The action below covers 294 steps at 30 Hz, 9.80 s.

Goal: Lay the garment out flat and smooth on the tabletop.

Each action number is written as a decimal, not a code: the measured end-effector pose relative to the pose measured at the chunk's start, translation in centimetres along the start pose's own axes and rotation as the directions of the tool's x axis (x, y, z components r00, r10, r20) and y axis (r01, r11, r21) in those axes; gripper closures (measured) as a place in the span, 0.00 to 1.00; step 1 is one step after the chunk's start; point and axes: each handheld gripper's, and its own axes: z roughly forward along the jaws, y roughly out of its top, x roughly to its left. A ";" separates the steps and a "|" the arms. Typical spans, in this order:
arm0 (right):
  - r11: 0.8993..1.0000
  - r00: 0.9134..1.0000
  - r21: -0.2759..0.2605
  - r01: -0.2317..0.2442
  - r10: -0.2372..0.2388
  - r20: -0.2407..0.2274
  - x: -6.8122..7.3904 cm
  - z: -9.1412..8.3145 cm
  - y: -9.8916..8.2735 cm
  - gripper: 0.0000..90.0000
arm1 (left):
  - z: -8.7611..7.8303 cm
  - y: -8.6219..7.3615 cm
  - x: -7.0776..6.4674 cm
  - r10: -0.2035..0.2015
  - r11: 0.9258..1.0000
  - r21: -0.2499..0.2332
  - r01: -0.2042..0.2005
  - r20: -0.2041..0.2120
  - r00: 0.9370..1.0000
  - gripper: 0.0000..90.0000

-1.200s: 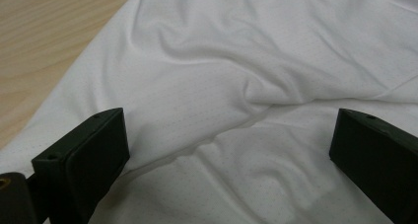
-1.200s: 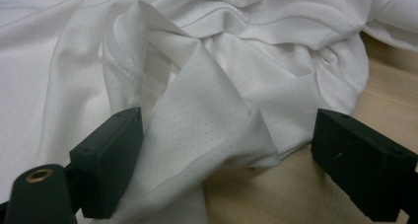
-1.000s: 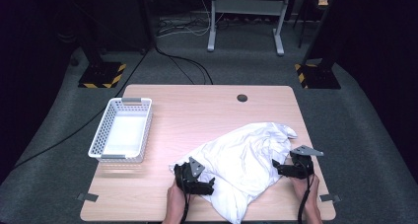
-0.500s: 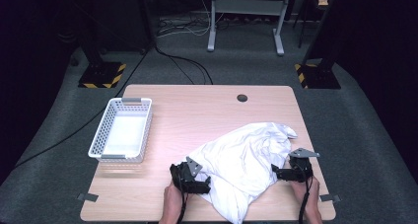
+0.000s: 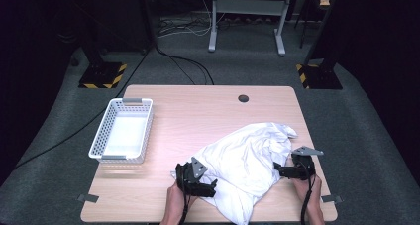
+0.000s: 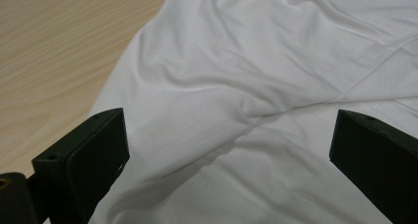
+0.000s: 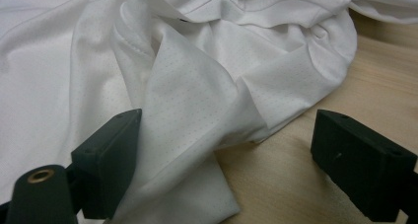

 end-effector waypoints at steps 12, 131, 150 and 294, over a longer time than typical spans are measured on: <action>1.000 1.000 -0.011 -0.010 0.009 -0.011 -0.1 -0.2 -0.1 0.16 | 2.9 3.2 -5.2 0.152 0.986 0.054 -0.158 0.107 0.983 0.38; 0.965 0.996 -0.247 0.090 -0.091 0.005 8.0 -6.9 4.0 0.93 | -5.1 2.5 3.5 0.002 0.986 -0.168 -0.004 -0.013 1.000 0.91; 0.998 1.000 -0.067 0.007 -0.006 0.013 3.6 1.5 10.9 0.41 | 1.0 3.8 7.9 -0.179 0.983 -0.063 0.174 -0.093 0.979 0.30; 0.996 0.960 0.080 -0.044 0.020 0.279 -2.3 -0.1 4.9 0.92 | 2.1 -2.1 3.0 -0.024 0.998 0.054 0.021 0.053 0.998 0.00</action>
